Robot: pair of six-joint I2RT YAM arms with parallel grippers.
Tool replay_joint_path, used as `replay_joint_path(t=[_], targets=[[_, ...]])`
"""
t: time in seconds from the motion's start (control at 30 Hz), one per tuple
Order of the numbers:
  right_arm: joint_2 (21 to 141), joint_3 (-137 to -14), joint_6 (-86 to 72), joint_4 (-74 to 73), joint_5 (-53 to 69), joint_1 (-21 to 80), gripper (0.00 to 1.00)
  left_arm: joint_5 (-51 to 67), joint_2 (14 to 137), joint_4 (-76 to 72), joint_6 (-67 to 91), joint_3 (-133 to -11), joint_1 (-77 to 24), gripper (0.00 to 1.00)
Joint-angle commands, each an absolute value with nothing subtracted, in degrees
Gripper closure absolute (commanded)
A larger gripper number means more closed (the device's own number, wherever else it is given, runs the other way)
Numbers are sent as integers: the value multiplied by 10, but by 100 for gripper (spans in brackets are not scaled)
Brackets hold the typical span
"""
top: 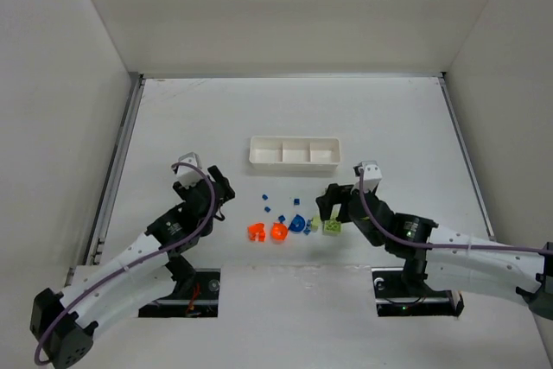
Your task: Sort the legos into containers by color
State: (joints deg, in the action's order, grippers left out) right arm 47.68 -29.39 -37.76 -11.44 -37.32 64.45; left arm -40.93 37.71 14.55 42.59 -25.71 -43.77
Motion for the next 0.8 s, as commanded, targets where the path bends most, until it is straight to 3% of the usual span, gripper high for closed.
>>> replay_joint_path(t=[0.0, 0.07, 0.1, 0.13, 0.17, 0.2, 0.23, 0.27, 0.3, 0.33, 0.37, 0.5, 0.53, 0.77], targets=[[463, -289, -421, -137, -338, 596, 5, -389, 396, 83, 407, -244, -419, 36], [491, -293, -423, -137, -311, 560, 14, -373, 403, 34, 388, -223, -398, 37], [503, -297, -423, -138, -310, 551, 29, -363, 403, 10, 381, -215, -390, 40], [524, -305, -423, -140, -309, 542, 76, -353, 403, -18, 374, -204, -378, 46], [533, -309, -425, -143, -306, 537, 84, -347, 404, -30, 369, -200, -372, 52], [554, -322, -431, -152, -304, 529, 85, -338, 405, -51, 360, -194, -363, 68], [567, -329, -433, -156, -308, 526, 81, -333, 404, -64, 353, -189, -358, 76], [587, -337, -433, -157, -316, 526, 61, -330, 398, -87, 347, -179, -353, 84], [592, -338, -432, -157, -319, 526, 49, -330, 393, -97, 345, -171, -351, 85], [608, -343, -429, -158, -323, 528, 23, -330, 388, -109, 345, -162, -351, 85], [625, -347, -431, -160, -319, 528, 13, -331, 386, -118, 343, -154, -351, 84], [669, -359, -431, -152, -301, 521, 6, -351, 400, -134, 343, -144, -356, 69], [683, -362, -430, -145, -295, 519, 5, -355, 409, -146, 343, -142, -360, 61], [766, -382, -420, -91, -267, 484, 8, -356, 432, -171, 340, -134, -368, 48]])
